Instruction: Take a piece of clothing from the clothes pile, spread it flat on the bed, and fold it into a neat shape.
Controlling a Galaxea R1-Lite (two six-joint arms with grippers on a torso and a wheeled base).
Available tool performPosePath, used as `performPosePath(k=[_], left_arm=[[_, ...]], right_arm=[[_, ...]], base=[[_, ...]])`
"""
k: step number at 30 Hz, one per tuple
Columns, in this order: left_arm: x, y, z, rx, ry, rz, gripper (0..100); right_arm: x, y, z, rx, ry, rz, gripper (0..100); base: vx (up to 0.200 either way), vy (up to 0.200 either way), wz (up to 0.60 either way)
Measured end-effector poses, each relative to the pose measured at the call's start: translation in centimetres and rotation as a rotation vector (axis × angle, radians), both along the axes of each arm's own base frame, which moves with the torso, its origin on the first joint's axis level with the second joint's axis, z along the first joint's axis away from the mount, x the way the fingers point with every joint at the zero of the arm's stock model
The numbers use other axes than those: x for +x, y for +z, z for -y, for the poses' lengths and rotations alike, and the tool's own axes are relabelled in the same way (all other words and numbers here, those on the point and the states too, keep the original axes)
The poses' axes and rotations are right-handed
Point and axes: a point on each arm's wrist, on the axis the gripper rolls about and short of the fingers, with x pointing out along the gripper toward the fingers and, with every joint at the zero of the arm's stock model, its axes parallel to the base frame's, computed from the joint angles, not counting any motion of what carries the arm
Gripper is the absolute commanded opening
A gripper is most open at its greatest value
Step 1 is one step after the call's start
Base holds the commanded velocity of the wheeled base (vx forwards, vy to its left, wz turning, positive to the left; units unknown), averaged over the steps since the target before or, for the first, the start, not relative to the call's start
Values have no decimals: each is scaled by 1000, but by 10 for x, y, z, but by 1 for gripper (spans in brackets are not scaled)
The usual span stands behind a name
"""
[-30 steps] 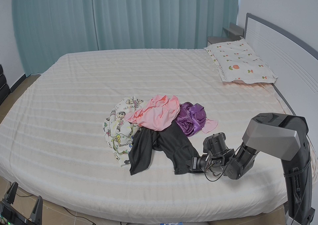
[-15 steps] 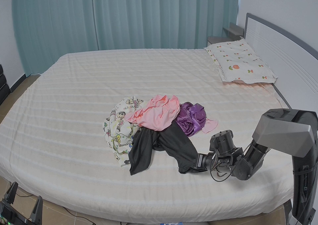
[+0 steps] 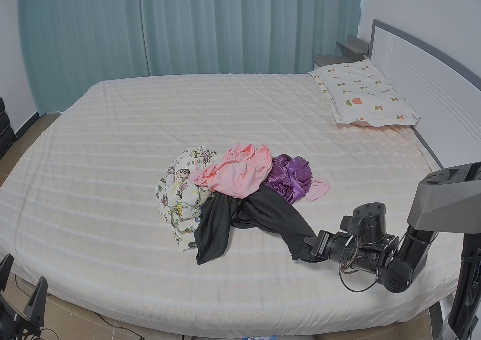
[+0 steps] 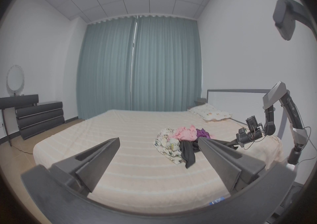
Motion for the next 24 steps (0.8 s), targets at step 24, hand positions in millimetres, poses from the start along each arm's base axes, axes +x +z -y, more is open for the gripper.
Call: performPosePath(k=[24], left_arm=[[185,-6,50,-194,-206,-591,100]], right_arm=[[-14,-12,13,55,-38,14,0]], base=[[0,0,0]])
